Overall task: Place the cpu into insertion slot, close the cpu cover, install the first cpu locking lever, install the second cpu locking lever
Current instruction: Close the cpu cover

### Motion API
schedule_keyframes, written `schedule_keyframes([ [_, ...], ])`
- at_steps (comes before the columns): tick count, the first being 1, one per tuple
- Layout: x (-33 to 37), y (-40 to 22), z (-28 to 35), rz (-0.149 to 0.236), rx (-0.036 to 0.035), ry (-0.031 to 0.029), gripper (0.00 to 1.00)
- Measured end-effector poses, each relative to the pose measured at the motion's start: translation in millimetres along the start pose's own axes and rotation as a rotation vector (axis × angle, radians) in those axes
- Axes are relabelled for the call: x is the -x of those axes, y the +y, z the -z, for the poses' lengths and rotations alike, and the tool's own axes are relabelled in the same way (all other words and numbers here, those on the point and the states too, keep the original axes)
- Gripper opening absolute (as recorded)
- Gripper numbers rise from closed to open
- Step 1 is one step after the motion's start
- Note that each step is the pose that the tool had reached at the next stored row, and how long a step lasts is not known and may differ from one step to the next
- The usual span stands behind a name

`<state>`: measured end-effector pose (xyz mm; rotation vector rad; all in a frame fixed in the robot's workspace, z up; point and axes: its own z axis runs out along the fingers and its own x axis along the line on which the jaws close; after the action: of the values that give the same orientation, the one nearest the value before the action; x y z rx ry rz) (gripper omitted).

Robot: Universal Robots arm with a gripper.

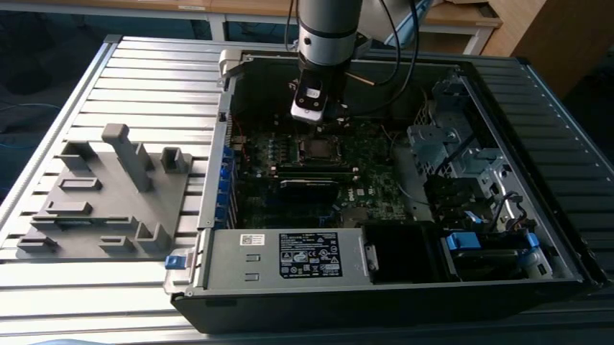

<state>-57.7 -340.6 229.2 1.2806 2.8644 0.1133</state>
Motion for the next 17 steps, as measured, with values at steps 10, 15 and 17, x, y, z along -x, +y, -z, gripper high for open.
schedule_keyframes([
  [10,0.0,0.0,0.0,0.05,-0.0014,0.0033,0.11],
  [15,0.0,0.0,-0.1,0.101,-0.0028,0.0067,0.11],
  [17,0.0,-0.1,-0.1,0.123,-0.0035,0.0081,0.11],
])
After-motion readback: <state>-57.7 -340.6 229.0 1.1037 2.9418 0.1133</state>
